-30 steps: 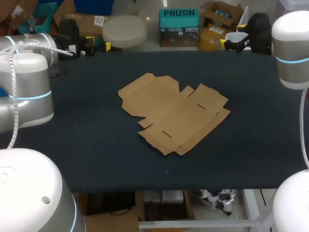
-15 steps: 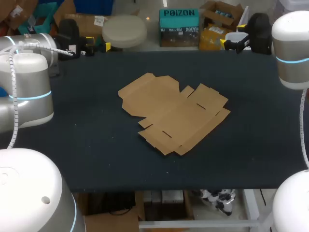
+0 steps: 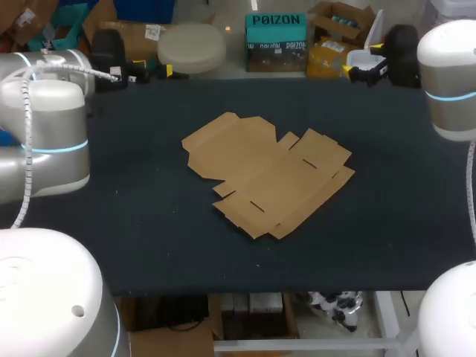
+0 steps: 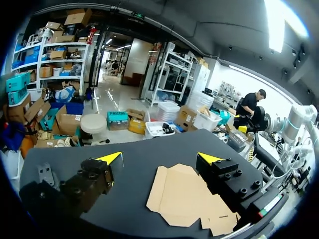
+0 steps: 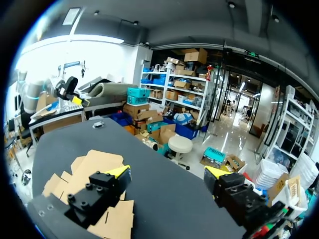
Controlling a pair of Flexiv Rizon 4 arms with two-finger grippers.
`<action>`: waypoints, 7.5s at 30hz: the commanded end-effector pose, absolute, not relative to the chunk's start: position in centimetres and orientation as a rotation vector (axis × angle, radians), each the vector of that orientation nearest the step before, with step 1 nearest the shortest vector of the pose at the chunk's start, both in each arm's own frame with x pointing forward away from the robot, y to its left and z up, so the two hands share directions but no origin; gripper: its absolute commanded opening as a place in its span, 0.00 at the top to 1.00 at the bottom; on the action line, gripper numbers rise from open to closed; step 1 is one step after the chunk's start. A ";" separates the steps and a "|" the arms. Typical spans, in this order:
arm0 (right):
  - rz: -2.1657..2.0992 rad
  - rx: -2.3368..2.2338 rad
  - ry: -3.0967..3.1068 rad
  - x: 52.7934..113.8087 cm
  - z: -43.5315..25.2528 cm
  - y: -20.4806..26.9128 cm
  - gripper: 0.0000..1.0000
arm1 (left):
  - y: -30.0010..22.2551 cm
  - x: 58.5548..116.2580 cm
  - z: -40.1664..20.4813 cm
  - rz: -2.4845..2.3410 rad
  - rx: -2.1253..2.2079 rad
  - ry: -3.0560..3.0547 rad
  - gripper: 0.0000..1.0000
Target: Assemble the packaging by folding the flat box into shape, placing the metal phone stand inside, and closing the box properly
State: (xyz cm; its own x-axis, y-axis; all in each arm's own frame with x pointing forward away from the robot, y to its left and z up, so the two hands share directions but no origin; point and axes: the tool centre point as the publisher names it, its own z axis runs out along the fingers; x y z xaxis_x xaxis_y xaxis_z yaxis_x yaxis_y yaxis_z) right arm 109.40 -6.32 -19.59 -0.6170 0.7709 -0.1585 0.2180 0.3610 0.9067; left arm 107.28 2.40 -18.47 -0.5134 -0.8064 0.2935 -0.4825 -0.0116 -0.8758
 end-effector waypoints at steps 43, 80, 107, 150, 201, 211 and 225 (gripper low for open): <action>0.648 1.473 2.499 101.3 -22.5 -10.6 0.00 | -0.3 97.2 -19.2 -0.923 -2.263 1.849 0.00; 0.422 1.497 2.932 99.0 -31.2 -7.9 0.04 | -2.7 87.8 -25.9 -0.757 -2.399 2.170 0.00; 0.278 1.458 3.125 102.1 -37.1 -4.0 0.35 | -2.6 88.1 -27.6 -0.645 -2.346 2.292 0.00; 0.746 1.910 2.977 98.1 -38.6 -2.2 1.00 | -2.0 88.2 -28.3 -0.662 -2.325 2.308 0.00; 0.446 2.107 3.044 97.8 -38.0 -2.9 0.00 | -2.2 89.8 -27.1 -0.687 -2.271 2.268 0.00; 0.368 2.112 3.119 98.1 -39.7 -1.2 0.59 | -2.1 89.7 -27.2 -0.713 -2.274 2.334 0.00; 0.379 2.107 3.144 97.4 -39.9 -1.1 0.92 | -1.9 88.2 -27.0 -0.666 -2.278 2.292 0.00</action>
